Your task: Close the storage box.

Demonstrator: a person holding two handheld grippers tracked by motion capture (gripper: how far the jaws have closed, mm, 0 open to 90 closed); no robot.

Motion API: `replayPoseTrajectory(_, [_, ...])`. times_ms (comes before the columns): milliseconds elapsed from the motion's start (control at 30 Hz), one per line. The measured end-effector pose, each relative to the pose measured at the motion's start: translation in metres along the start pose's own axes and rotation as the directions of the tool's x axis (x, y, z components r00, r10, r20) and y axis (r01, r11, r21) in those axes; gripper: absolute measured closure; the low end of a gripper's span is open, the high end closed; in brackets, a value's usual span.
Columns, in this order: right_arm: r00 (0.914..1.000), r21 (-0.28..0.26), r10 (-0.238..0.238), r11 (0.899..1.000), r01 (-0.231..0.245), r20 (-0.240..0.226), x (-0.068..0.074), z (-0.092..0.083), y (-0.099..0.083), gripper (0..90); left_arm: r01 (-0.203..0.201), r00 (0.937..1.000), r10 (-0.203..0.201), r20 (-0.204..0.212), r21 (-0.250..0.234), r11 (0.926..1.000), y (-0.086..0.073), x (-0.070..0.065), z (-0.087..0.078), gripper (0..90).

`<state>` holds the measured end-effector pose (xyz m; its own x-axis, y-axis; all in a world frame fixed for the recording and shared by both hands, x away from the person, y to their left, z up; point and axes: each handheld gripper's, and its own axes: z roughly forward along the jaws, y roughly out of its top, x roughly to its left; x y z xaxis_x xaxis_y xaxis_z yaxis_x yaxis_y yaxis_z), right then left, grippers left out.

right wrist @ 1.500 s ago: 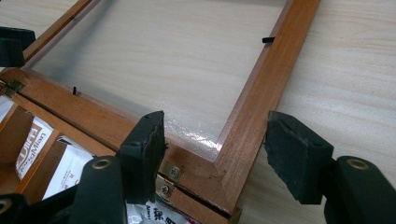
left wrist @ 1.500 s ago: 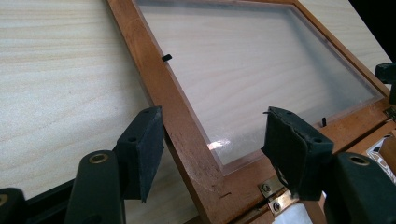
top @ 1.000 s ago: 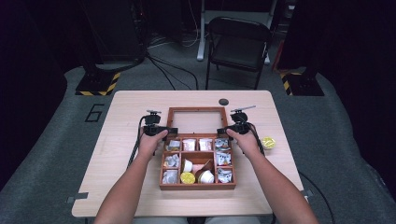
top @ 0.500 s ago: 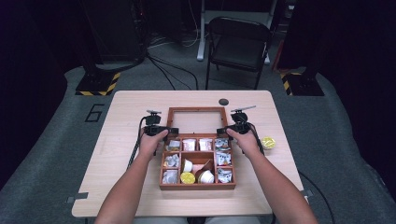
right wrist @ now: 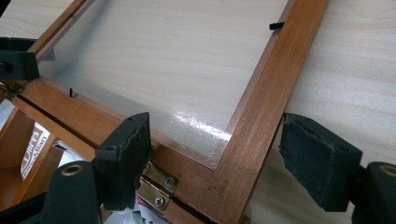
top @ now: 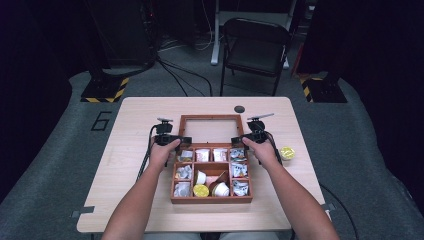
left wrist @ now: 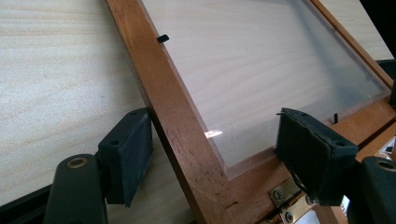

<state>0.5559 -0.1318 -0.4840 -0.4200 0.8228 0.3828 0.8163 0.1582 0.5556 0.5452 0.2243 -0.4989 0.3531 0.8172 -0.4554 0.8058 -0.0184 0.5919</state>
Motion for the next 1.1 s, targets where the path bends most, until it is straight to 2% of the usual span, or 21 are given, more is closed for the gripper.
replayPoseTrajectory(300, [0.9998, 0.002, 0.009, 1.0, -0.009, -0.015, -0.002, 0.002, 0.0, 22.3, 0.004, 0.9999, -0.004, 0.009, 0.003, 1.0, 0.0, 0.001, 0.001, 26.3])
replayPoseTrajectory(333, [0.9997, -0.002, 0.015, 1.0, -0.015, -0.018, -0.002, 0.003, 0.0, 22.1, -0.008, 0.9999, 0.008, 0.008, 0.004, 1.0, 0.0, 0.002, 0.001, 26.2])
replayPoseTrajectory(467, [0.9988, 0.005, 0.028, 1.0, -0.028, -0.04, -0.003, 0.004, 0.0, 22.2, -0.006, 0.9999, 0.006, 0.011, 0.005, 1.0, 0.0, 0.002, 0.001, 26.2])
replayPoseTrajectory(600, [0.9984, 0.01, 0.039, 0.999, -0.038, -0.041, -0.003, 0.005, 0.0, 21.8, 0.014, 0.9998, -0.014, 0.013, -0.002, 0.9999, 0.001, 0.0, 0.001, 26.5])
replayPoseTrajectory(933, [0.9997, -0.007, 0.017, 1.0, -0.018, -0.018, 0.002, 0.001, 0.001, 22.7, -0.009, 1.0, 0.009, 0.001, -0.003, 1.0, 0.002, 0.0, -0.002, 29.5])
replayPoseTrajectory(1100, [0.9997, -0.033, 0.007, 0.999, -0.007, -0.025, 0.002, -0.005, 0.003, 23.6, -0.007, 1.0, 0.007, 0.007, -0.042, 0.9991, 0.004, -0.003, -0.009, 30.8])
